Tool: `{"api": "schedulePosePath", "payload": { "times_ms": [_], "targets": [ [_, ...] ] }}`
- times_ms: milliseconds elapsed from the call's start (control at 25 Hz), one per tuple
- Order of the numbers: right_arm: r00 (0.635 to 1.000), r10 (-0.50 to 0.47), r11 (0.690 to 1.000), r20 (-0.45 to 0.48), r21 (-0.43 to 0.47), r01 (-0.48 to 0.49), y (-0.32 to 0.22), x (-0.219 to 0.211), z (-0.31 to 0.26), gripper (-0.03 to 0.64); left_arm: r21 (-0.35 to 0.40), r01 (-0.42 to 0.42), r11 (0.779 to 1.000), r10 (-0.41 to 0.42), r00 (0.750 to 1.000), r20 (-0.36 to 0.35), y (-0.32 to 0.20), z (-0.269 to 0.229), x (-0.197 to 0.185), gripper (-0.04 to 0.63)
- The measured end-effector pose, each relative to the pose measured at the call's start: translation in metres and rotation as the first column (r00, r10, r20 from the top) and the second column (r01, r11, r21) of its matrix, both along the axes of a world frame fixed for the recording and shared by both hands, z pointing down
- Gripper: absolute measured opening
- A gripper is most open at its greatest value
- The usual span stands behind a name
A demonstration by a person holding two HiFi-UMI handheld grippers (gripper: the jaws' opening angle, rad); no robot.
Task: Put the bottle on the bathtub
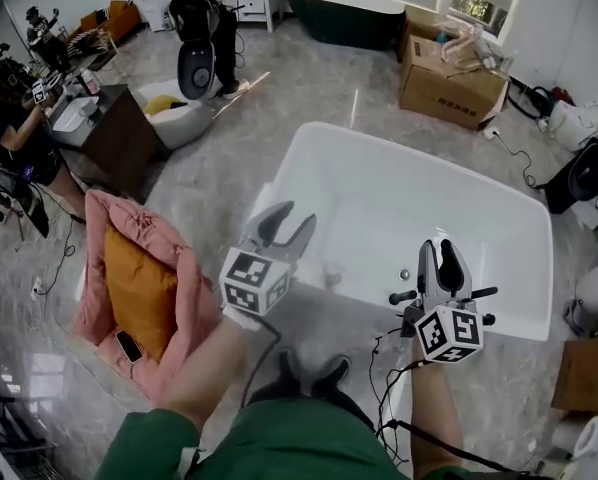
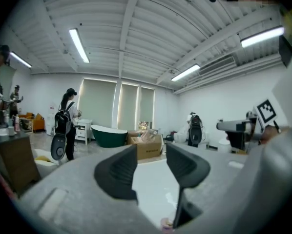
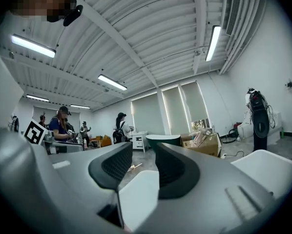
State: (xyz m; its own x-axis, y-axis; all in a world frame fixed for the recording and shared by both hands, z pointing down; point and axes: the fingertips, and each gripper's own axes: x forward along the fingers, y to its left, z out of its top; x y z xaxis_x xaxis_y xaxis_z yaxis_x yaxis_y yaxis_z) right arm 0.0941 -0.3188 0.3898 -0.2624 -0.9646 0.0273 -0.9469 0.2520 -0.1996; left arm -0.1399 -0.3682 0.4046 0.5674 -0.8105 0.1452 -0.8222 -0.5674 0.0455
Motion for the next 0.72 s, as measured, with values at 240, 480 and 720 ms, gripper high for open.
{"api": "schedulePosePath", "payload": {
  "times_ms": [240,480,720],
  "targets": [
    [0.999,0.025,0.999,-0.048,0.029,-0.023,0.006,-0.002,-0.037,0.147,0.089,0.035,0.995,-0.035,0.999,-0.001,0.007,-0.055,-0.011,0.183],
    [0.995,0.052,0.997,-0.091,0.057,-0.047,0.013,-0.001,-0.064,0.147,0.11,0.073,0.991,-0.072,0.997,-0.018,0.015,-0.079,-0.025,0.181],
    [0.991,0.07,0.991,-0.118,0.118,-0.056,0.023,0.003,-0.093,0.147,0.112,0.07,0.991,-0.07,0.998,-0.002,0.022,-0.101,-0.018,0.181]
  ]
}}
